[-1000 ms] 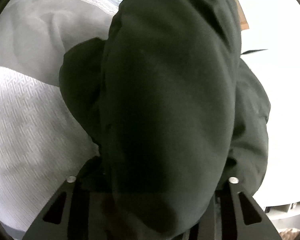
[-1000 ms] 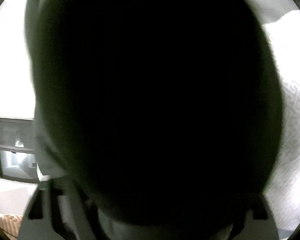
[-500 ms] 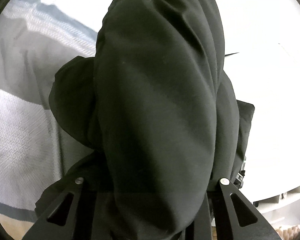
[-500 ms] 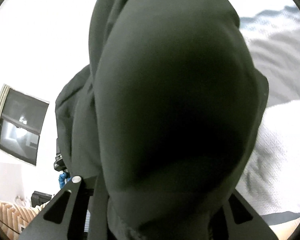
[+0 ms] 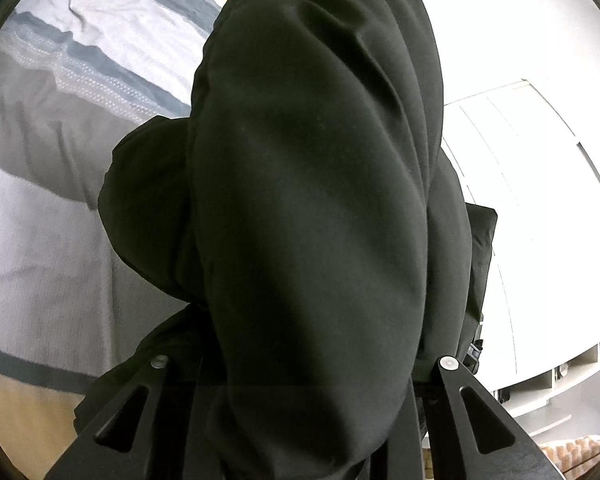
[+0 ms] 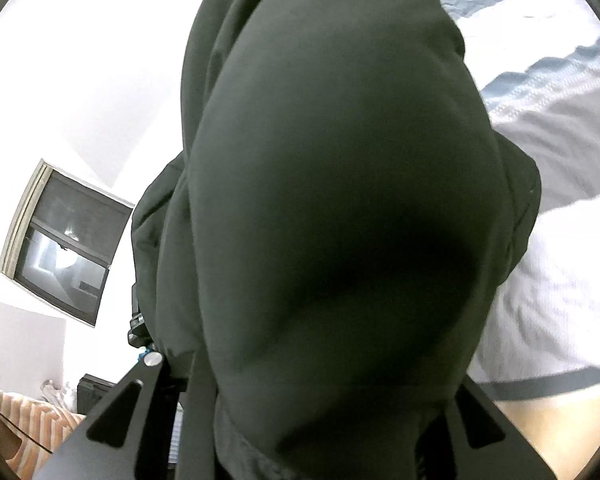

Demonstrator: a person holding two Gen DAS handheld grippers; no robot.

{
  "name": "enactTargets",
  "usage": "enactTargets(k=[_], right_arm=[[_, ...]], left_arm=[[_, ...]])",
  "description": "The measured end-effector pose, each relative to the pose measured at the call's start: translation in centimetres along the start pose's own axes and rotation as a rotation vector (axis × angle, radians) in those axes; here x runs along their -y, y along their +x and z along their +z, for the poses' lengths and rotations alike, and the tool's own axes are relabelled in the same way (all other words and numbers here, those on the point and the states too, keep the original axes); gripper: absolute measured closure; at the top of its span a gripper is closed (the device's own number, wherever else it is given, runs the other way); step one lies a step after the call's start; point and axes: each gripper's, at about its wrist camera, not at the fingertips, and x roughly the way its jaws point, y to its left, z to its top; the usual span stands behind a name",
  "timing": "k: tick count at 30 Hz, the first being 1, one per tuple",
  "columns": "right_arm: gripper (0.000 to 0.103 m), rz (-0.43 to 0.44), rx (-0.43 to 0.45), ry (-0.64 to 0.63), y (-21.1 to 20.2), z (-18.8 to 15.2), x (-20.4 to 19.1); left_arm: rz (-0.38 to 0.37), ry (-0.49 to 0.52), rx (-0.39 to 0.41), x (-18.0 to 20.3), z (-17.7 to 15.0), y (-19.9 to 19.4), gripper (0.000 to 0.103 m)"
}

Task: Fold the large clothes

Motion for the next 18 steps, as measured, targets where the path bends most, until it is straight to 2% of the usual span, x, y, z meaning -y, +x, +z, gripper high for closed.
enactTargets(k=[3,4,7,10,11,13,14,18], right_arm=[[0.08,-0.018,-0.001,0.019,1.1,-2.9,0.6],[0.08,-0.027,-0.003,0.02,0.1,-3.8,0.9],[0.08,-0.103,-0.024,0.014,1.0,-5.4,2.6],[0.079,-0.244,-0.061,0.025,2.4,-6.7,5.8],[0.077,-0.273,-0.059,0.038,2.5,-7.0,6.8],[0.069,-0.356,-0.058,0.053,2.1,-7.8,8.0],[0.064,-0.388,-0.065,0.048,2.1,-7.9,8.3],[0.038,-0.497,-0.078,0.003,0.9,-8.0,7.6]], left_arm=[[0.025,-0.006,-0.005,-1.0,-1.6,0.1,0.08],[0.045,0.003,-0.008,-1.5,-2.2,0.3,0.08],[0.12,0.041,-0.029,-3.1,-3.3,1.3,0.08],[0.306,0.093,-0.08,-5.7,-4.4,3.4,0.077],[0.338,0.084,-0.083,-6.4,-4.6,3.4,0.075],[0.39,0.037,-0.077,-8.0,-4.7,2.8,0.061],[0.408,0.029,-0.074,-8.2,-4.8,2.5,0.058],[0.504,0.083,-0.072,-7.2,-5.3,1.5,0.034]])
